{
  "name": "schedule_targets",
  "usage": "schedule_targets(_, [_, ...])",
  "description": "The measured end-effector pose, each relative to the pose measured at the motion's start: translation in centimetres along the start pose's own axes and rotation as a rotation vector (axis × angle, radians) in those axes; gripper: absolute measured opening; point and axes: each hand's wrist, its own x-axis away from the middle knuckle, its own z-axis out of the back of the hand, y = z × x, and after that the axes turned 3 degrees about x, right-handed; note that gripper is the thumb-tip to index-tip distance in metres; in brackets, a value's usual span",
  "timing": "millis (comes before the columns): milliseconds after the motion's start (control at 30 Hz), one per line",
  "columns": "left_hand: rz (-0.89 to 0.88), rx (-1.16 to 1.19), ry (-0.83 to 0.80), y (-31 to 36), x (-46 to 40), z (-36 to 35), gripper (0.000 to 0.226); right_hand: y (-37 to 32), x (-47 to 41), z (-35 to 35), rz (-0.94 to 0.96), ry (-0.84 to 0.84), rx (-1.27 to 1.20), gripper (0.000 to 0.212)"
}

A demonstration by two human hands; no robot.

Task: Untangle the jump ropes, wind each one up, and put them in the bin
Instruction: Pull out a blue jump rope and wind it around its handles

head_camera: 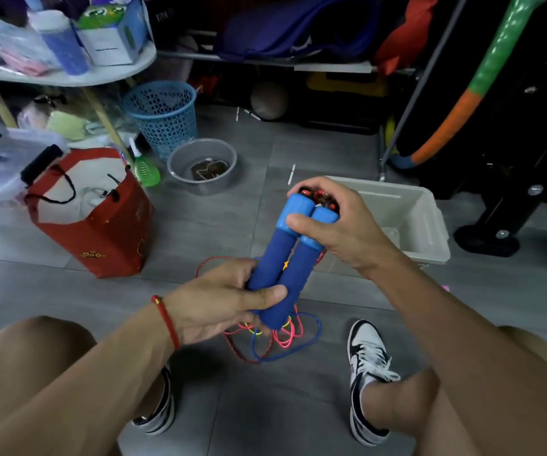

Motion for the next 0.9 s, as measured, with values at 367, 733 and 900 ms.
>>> schedule_targets(367, [-0.099,0.314,0.005,1.1,0.3,1.4,0.042,1.8,-0.8,0.0,-0.238,0.013,0.025,0.042])
schedule_targets(733, [-0.296,0.532,0.226,2.4,-0.3,1.1,0.028,0.6,1.9,-3.7,-0.257,-0.432,-0.069,0.046])
schedule_targets(900, [-0.205,0.380,0.122,2.2,0.5,2.7,0.049,0.7,1.9,-1.8,-0.234,-0.541,0.076,0.036])
